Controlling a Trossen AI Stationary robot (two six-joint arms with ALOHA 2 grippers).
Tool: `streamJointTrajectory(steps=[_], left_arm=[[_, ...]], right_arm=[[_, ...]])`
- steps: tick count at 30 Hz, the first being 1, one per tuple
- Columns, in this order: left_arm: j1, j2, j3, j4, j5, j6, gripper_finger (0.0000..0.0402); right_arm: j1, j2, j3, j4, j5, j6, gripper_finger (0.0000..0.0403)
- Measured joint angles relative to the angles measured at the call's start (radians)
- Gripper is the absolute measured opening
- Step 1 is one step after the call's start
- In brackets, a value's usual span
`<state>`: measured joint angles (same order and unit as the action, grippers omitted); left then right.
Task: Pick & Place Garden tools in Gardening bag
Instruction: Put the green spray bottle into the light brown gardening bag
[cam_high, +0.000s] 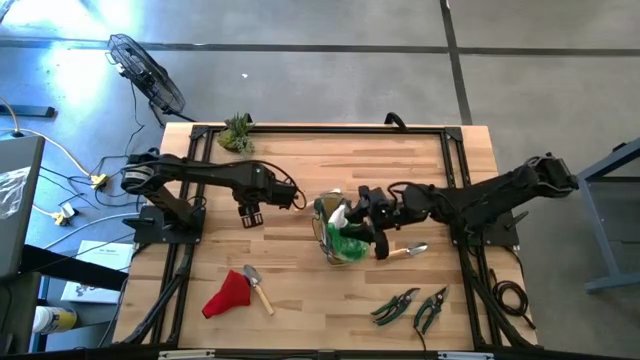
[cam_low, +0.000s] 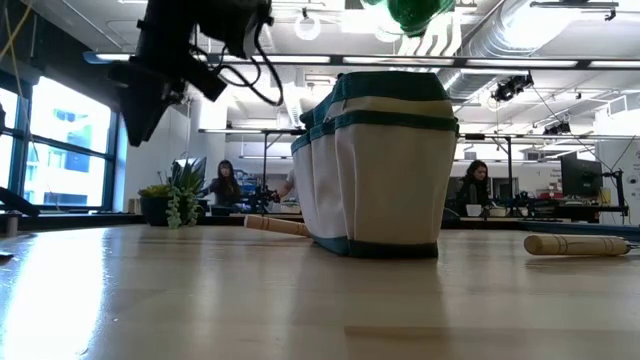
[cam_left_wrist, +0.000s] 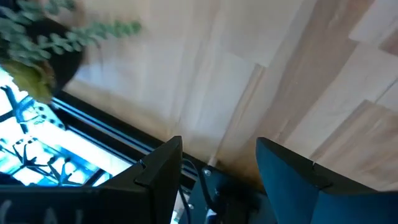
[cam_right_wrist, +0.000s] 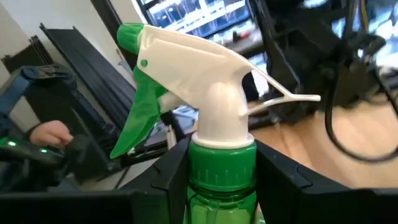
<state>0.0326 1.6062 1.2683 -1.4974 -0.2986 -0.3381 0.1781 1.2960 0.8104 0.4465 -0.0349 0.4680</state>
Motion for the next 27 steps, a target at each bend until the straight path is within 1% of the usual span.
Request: streamJointTrajectory(steps=[3,8,18,22,27], left_arm=[[0.000,0.001,-0.032,0.019,0.024,0.008,0.0196],[0.000,0.001,-0.066,0.040,0.039,0.009,0.0196],[0.000,0.001,-0.079,0.078,0.043,0.029,0.0196],[0.000,0.001,-0.079,0.105,0.047,0.058,0.0196],[0.000,0.001,-0.079,0.137,0.051,0.086,0.0196]], right_arm=[[-0.018,0.022,0.000,-0.005,-0.023,0.061,0.0137],[-0.045,0.055,0.000,-0.035,-0.026,0.131,0.0137],[-0.063,0.096,0.000,-0.094,-0.016,0.220,0.0137],[-0.063,0.101,0.000,-0.092,0.008,0.268,0.0137],[-0.064,0.102,0.000,-0.030,0.016,0.266,0.0137]])
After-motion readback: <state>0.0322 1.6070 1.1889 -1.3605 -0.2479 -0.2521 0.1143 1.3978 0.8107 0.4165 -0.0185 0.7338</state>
